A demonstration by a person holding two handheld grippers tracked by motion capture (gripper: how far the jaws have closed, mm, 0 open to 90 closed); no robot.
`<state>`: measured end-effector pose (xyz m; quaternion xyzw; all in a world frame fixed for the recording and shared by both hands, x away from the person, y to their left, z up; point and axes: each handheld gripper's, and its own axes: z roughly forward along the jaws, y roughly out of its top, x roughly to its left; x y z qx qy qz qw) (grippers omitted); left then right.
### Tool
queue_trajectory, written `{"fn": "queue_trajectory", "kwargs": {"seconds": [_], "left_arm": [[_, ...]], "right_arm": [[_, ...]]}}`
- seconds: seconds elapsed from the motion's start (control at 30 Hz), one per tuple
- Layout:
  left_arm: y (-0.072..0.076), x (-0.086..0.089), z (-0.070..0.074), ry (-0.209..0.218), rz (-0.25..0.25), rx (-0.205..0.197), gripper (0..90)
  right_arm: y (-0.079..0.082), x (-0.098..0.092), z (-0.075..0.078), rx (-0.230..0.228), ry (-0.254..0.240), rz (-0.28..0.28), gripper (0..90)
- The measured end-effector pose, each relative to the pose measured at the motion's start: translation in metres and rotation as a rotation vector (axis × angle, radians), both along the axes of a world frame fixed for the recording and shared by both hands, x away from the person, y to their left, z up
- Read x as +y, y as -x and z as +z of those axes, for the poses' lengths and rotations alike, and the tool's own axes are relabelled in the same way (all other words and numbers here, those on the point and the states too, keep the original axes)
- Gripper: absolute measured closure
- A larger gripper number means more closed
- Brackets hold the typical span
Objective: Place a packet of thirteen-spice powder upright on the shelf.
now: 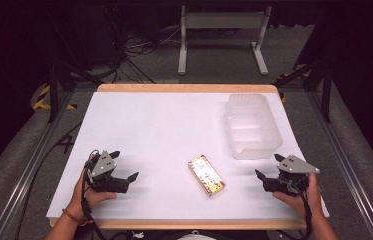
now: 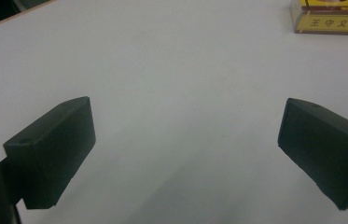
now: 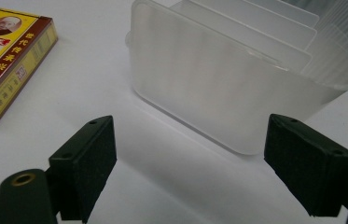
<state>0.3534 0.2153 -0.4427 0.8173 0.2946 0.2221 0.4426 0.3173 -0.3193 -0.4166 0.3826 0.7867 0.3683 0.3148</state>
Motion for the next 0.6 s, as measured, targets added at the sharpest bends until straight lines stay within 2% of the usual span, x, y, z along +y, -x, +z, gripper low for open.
{"fn": "queue_trajectory", "kwargs": {"seconds": [0.07,0.23,0.37,0.47,0.5,0.57,0.6], "left_arm": [[0.000,-0.001,0.000,-0.007,-0.002,-0.002,4.4],[0.004,0.001,0.001,0.005,-0.002,-0.007,4.1],[0.005,0.002,0.000,-0.001,-0.004,-0.010,4.2],[0.007,0.004,-0.001,-0.013,0.002,-0.006,4.4],[0.007,0.004,-0.001,-0.011,0.005,-0.007,4.4],[0.009,0.004,0.000,-0.014,0.010,-0.008,4.4],[0.010,0.005,-0.001,-0.018,0.023,-0.008,4.5]], "right_arm": [[0.001,-0.001,0.001,-0.001,-0.001,0.002,17.4],[0.002,0.001,0.005,0.013,-0.052,0.019,17.6],[0.002,0.007,0.006,0.031,-0.048,0.044,19.2],[-0.001,0.015,0.009,0.062,-0.067,0.065,20.3],[-0.002,0.022,0.011,0.090,-0.080,0.090,20.3],[-0.002,0.026,0.011,0.103,-0.082,0.102,20.3],[-0.003,0.034,0.014,0.111,-0.067,0.116,21.0]]}}
